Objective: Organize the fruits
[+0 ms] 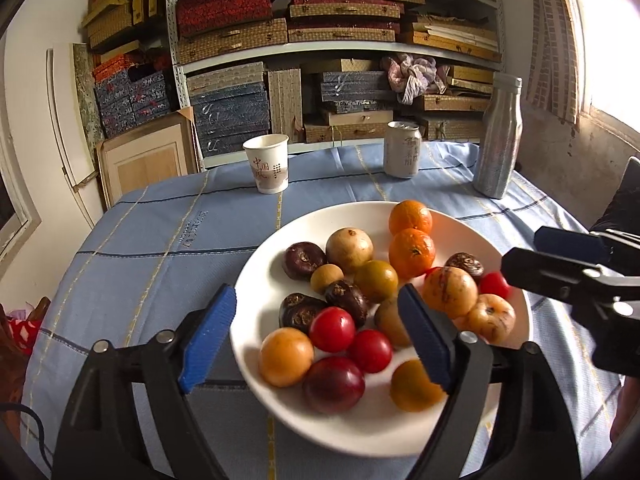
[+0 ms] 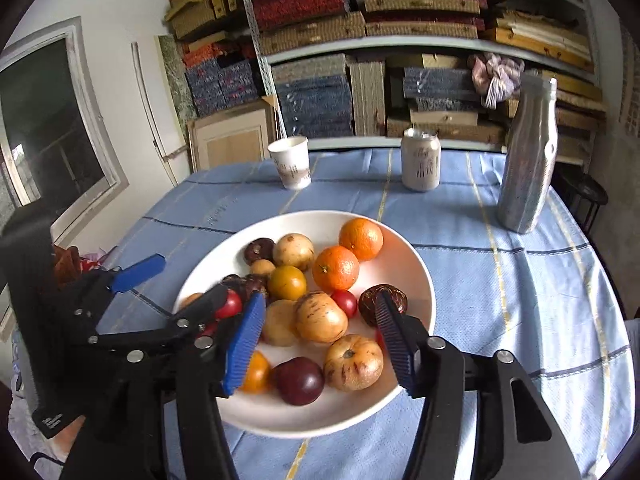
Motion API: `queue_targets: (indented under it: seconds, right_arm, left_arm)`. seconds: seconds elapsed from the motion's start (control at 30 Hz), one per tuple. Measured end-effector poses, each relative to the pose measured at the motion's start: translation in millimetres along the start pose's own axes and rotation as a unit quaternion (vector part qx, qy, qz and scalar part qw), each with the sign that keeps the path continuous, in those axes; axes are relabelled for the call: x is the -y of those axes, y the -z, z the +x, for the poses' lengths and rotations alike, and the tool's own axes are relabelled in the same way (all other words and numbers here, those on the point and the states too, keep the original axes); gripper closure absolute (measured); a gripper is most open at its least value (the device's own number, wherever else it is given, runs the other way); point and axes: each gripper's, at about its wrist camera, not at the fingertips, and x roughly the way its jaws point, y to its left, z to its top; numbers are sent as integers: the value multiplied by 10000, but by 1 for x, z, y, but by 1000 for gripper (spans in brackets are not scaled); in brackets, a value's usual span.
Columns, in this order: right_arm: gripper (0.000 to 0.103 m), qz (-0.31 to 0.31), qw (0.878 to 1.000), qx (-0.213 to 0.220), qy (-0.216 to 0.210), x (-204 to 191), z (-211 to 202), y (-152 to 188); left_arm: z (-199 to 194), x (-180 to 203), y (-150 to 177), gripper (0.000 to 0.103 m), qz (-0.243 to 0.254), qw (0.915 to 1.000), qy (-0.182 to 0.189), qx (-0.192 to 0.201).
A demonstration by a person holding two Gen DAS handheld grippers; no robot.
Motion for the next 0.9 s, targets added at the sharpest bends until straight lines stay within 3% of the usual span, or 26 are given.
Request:
queue_targets:
  seconds: [0.1, 0.13, 0.3, 0.37, 0.47, 0.6, 0.8, 0.9]
  right_arm:
    - [40, 31, 9999, 137, -99, -7, -22, 8]
    - [33, 65, 9998, 168, -127, -9, -28, 12]
    - [27, 146, 9995, 239, -161, -15, -54, 41]
    - [19, 207, 9994, 259, -136, -14, -63, 54]
    - [15, 243, 9989, 393, -6, -12, -76, 69]
    - [15, 382, 9983, 442, 4, -3, -86, 81]
    - [15, 579, 9977, 358, 2, 7, -83, 87]
    - [15, 558, 9977, 386, -10, 7, -84, 88]
  left_arm:
    - [-20, -1, 6, 11, -30, 10000, -7, 76]
    - [-26, -2, 8, 8, -62, 10000, 29, 72]
    - [-51, -3, 31, 5, -210, 9991, 311, -177]
    - [-60, -5, 41, 5, -284, 9986, 356, -276]
    - [-71, -6, 51, 5, -400, 9976, 449, -355]
    - [-79, -5, 56, 5, -463, 9960, 645, -413]
    - [-79, 6, 59, 5, -128, 9986, 106, -504]
    - [-79, 10, 61, 5, -81, 9980, 284, -561]
